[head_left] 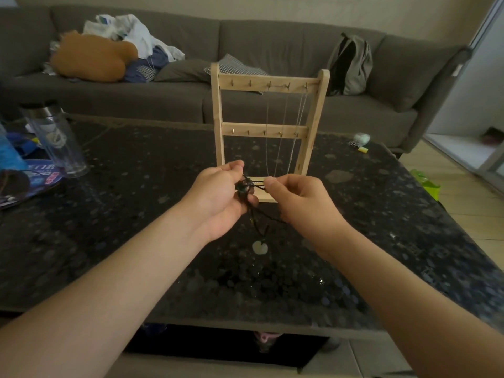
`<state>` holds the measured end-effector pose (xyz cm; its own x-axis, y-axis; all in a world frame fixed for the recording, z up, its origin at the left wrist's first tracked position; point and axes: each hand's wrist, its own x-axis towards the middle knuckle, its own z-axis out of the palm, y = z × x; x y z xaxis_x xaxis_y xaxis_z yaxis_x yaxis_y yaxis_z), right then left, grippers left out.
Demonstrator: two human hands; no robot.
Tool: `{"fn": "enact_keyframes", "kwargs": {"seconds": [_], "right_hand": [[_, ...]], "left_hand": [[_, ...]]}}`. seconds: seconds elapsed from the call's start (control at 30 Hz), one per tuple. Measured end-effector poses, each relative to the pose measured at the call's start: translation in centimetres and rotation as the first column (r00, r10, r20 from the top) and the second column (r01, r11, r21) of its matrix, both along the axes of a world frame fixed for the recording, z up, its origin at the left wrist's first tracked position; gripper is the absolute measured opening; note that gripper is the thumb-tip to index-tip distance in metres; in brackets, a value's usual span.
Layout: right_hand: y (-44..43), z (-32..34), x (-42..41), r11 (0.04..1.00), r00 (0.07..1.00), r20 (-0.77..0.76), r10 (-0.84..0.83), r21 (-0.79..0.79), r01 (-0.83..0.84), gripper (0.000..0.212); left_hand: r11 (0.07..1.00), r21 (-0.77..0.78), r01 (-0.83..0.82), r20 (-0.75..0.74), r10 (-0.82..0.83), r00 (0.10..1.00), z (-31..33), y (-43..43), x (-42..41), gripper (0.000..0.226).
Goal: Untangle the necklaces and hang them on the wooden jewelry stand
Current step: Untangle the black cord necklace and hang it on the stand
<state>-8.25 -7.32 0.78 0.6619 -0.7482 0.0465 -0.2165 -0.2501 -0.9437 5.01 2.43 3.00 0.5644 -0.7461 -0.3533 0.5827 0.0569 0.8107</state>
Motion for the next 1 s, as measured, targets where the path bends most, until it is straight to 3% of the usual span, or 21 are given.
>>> {"fn": "enact_keyframes", "kwargs": {"seconds": [0.07,0.13,0.3,0.5,0.6,0.73,1.0], "right_hand": [[0.0,-0.1,0.1,0.989,0.999,0.030,0.039,0.141,-0.043,0.041],[0.0,-0.1,0.1,0.962,0.993,0.100,0.065,0.257,-0.089,0.033],[-0.4,0.1,0.2,0.905,0.978,0.201,0.054,0.403,-0.133,0.019],[0.1,0.7,0.5,0.822,0.978,0.207,-0.038,0.563,-0.087,0.031],[0.2,0.9,0.4,0.794,0.971,0.225,-0.082,0.603,-0.073,0.036],[0.4,1.2,-0.1,0.820,0.964,0.262,-0.038,0.560,-0.120,0.013],[-0.1,1.4,-0.3,0.763,0.938,0.327,-0.118,0.634,-0.125,0.017]], "left_hand": [[0.999,-0.004,0.052,0.025,-0.052,0.998,0.1,0.1,0.1,0.020],[0.994,-0.005,0.105,0.059,-0.104,0.993,0.3,0.2,0.0,0.017],[0.989,-0.022,0.145,0.124,-0.142,0.982,0.3,0.4,0.5,0.035],[0.987,0.038,0.154,0.327,-0.158,0.932,-0.1,0.5,0.8,0.036],[0.994,0.036,0.106,0.316,-0.112,0.942,-0.2,0.5,1.1,0.034],[0.994,0.003,0.111,0.311,-0.106,0.945,-0.3,0.5,1.4,0.034],[0.970,0.082,0.229,0.537,-0.237,0.810,0.1,0.9,1.5,0.054]]}}
